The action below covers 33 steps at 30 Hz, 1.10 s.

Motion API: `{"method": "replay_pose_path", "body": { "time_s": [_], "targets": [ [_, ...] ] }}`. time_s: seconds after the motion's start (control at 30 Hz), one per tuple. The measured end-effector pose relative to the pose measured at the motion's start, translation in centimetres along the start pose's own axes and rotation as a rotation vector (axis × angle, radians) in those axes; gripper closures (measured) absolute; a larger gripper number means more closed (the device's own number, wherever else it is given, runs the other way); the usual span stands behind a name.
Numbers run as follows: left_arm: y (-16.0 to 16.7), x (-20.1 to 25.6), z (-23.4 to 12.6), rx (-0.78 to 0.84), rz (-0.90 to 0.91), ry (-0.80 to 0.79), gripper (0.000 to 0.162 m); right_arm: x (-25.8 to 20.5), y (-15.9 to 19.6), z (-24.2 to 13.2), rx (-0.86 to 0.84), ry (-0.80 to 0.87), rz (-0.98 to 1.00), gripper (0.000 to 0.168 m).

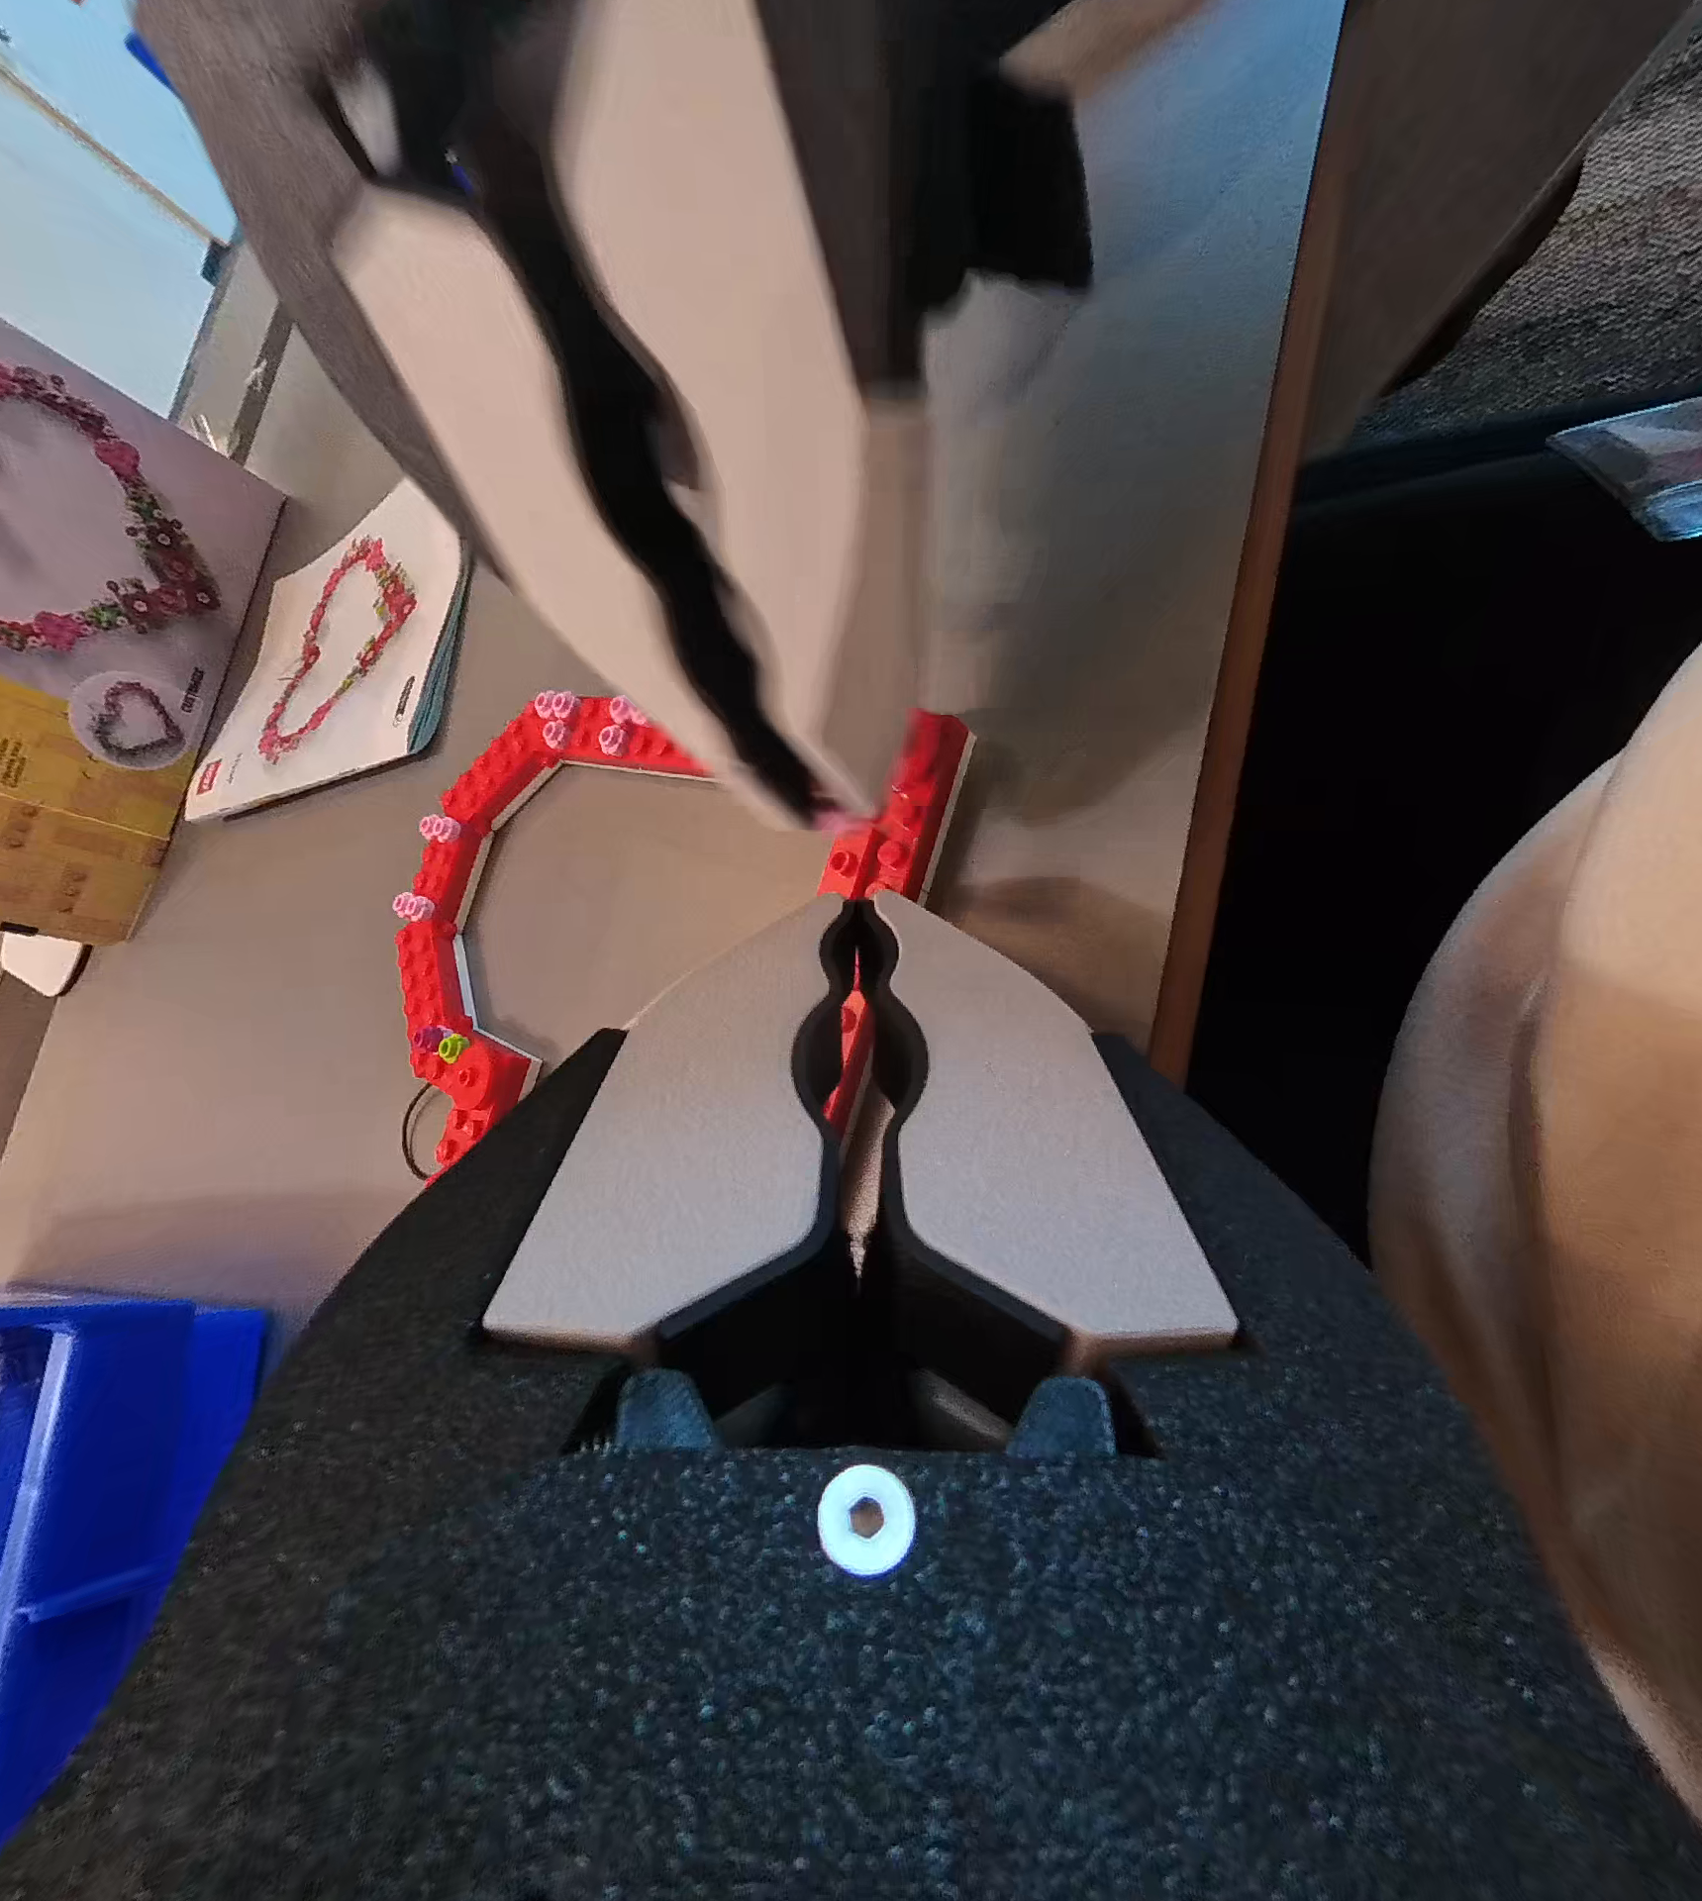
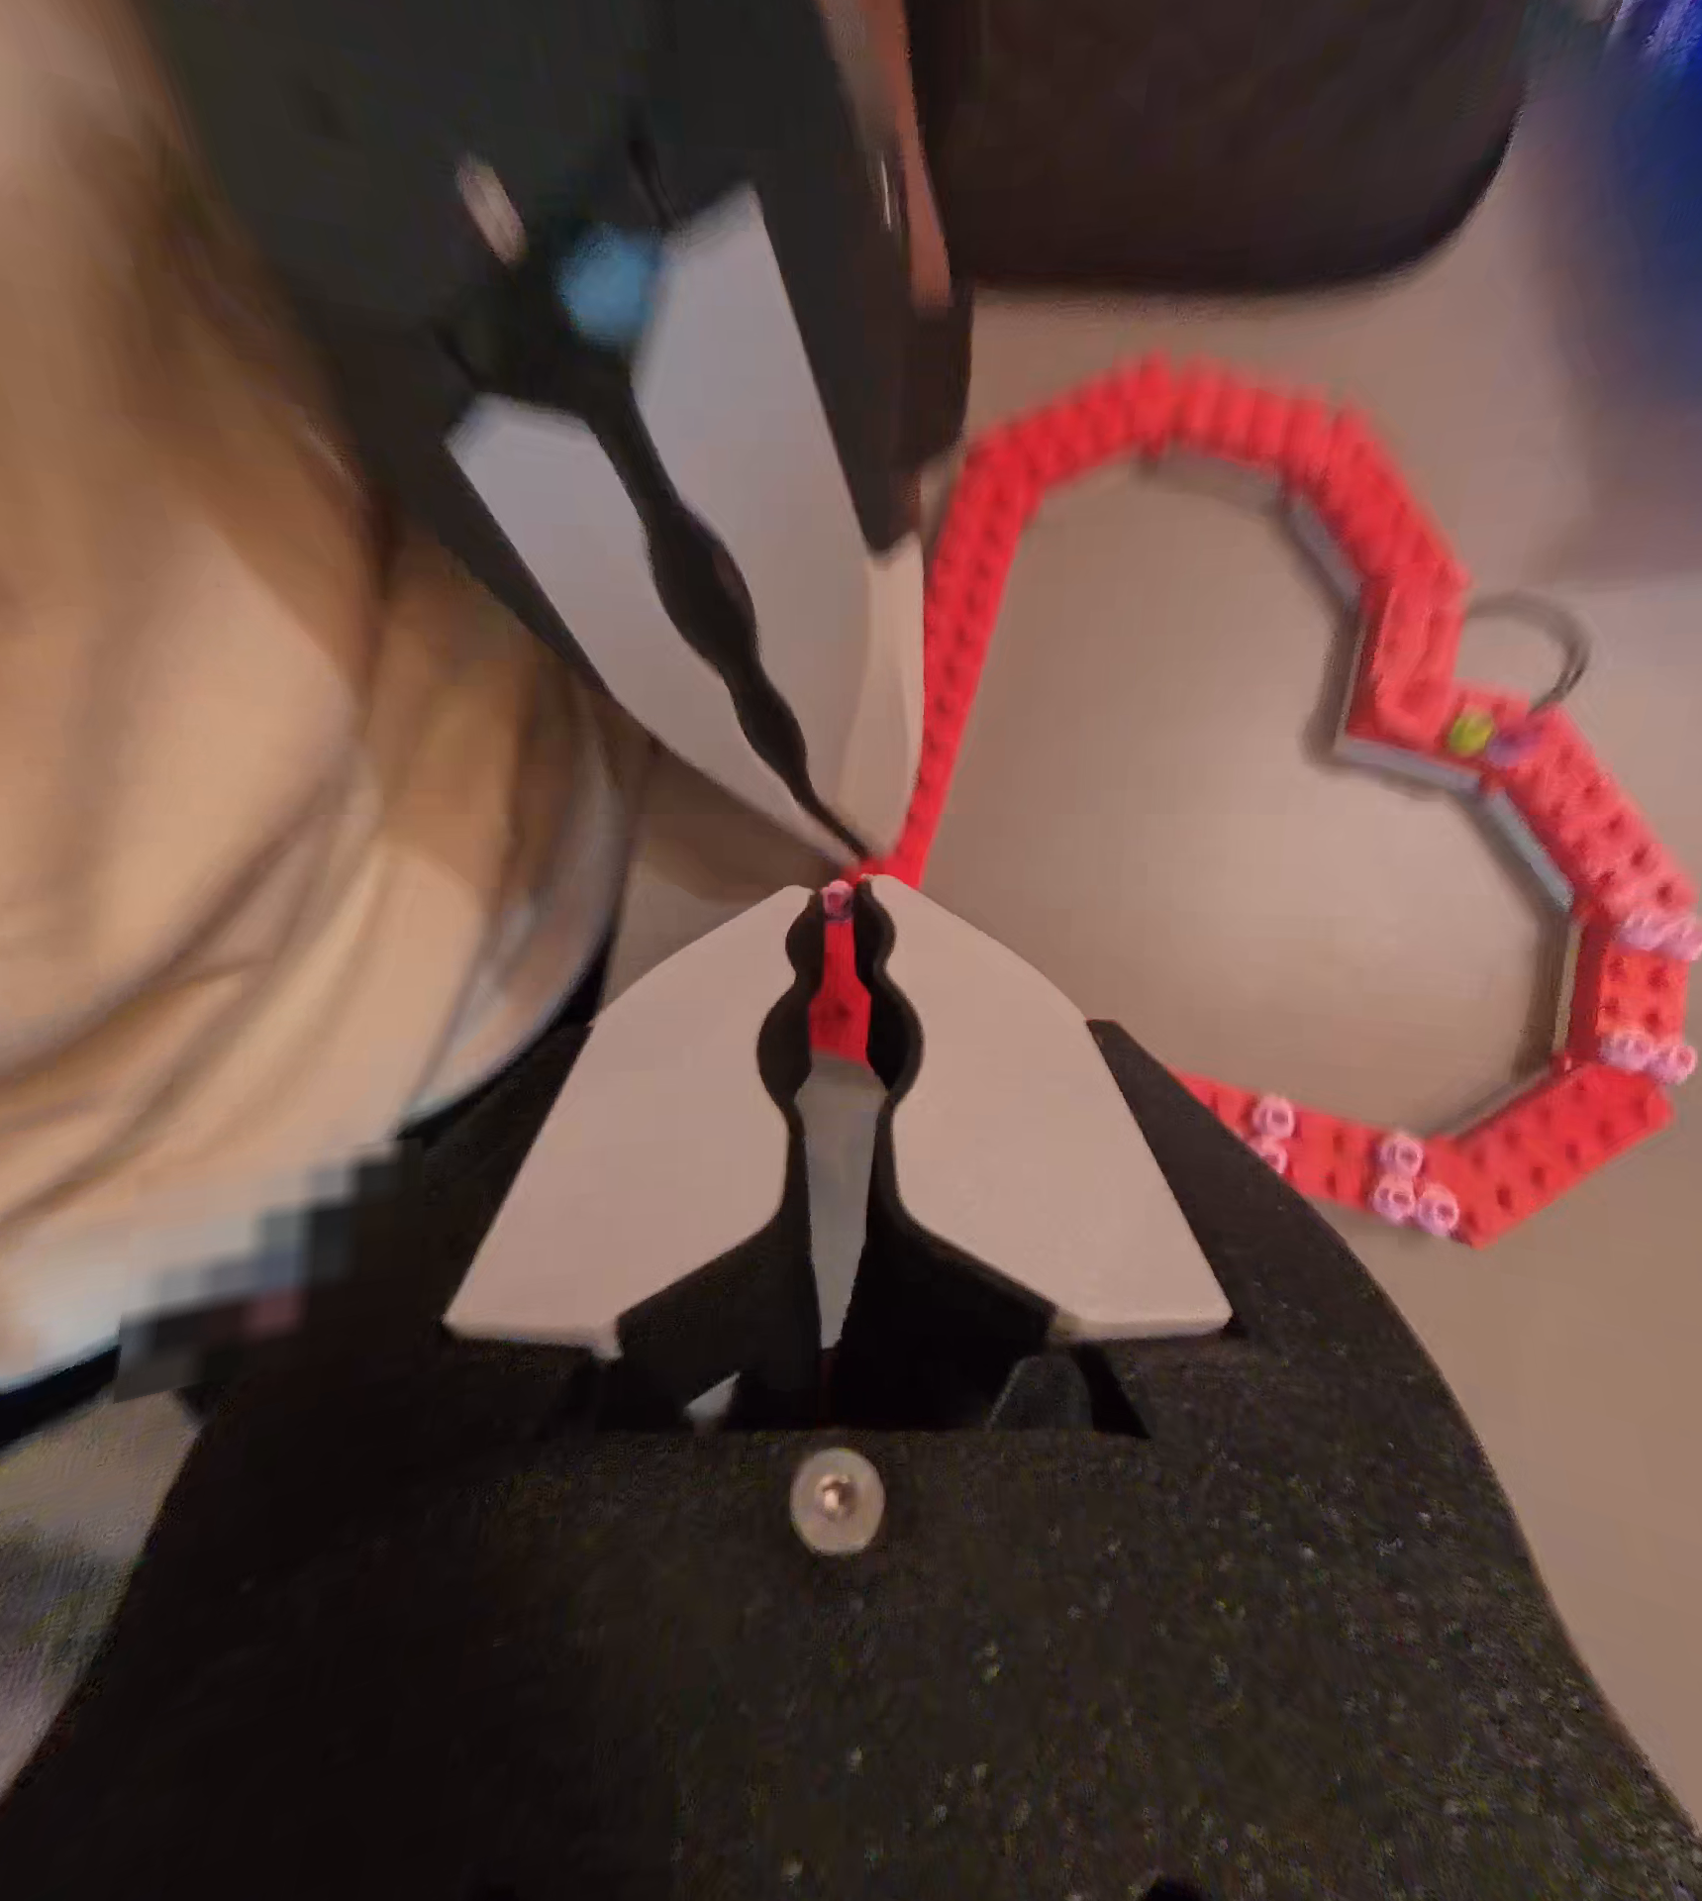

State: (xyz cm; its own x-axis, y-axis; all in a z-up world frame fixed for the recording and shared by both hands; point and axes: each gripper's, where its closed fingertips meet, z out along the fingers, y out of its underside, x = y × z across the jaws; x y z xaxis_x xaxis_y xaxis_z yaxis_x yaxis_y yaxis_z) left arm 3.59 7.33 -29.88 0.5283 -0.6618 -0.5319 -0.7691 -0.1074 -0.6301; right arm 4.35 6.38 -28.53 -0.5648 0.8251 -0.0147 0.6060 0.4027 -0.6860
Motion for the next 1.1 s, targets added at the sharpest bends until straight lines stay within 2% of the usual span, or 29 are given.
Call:
{"method": "replay_pose_path", "body": {
  "time_s": [0.03,0.13,0.23,0.37,0.43,0.5,0.57,0.63,0.7,0.8,0.93,1.1],
  "targets": [
    [0.0,0.0,0.0,0.000,0.001,-0.001,0.162,0.2,-1.2,-0.7,0.098,0.010,0.018,0.163],
    [-0.1,-0.1,0.1,0.009,0.033,-0.026,0.162,2.2,-2.3,-2.1,0.165,0.095,0.021,0.163],
    [-0.2,-0.1,0.2,0.014,0.090,-0.061,0.162,4.1,-6.2,-1.0,0.183,0.160,-0.182,0.162],
    [-0.5,-0.2,0.5,0.002,0.153,-0.115,0.162,6.7,-14.0,3.7,0.271,0.167,-0.402,0.162],
    [-0.5,-0.2,0.4,0.000,0.154,-0.117,0.162,7.8,-16.4,7.3,0.247,0.159,-0.484,0.162],
    [-0.5,-0.2,0.4,0.008,0.137,-0.113,0.162,9.6,-16.8,10.8,0.140,0.213,-0.562,0.162],
    [-0.4,0.0,0.2,0.017,0.127,-0.099,0.162,11.7,-17.0,12.7,0.099,0.303,-0.597,0.162],
    [0.3,0.9,0.3,-0.017,0.128,-0.049,0.162,12.9,-17.1,13.6,0.079,0.340,-0.602,0.162],
    [0.3,0.7,0.4,-0.011,0.158,-0.076,0.162,13.5,-17.1,14.1,0.055,0.384,-0.629,0.161],
    [0.4,0.5,0.4,-0.031,0.165,-0.077,0.162,13.7,-16.9,14.3,0.025,0.435,-0.680,0.153],
    [0.5,0.4,0.4,-0.045,0.172,-0.079,0.162,13.7,-17.1,14.1,0.047,0.434,-0.671,0.153],
    [0.5,0.4,0.5,-0.059,0.185,-0.080,0.162,13.1,-16.1,14.8,0.008,0.290,-0.538,0.150]
  ]
}}
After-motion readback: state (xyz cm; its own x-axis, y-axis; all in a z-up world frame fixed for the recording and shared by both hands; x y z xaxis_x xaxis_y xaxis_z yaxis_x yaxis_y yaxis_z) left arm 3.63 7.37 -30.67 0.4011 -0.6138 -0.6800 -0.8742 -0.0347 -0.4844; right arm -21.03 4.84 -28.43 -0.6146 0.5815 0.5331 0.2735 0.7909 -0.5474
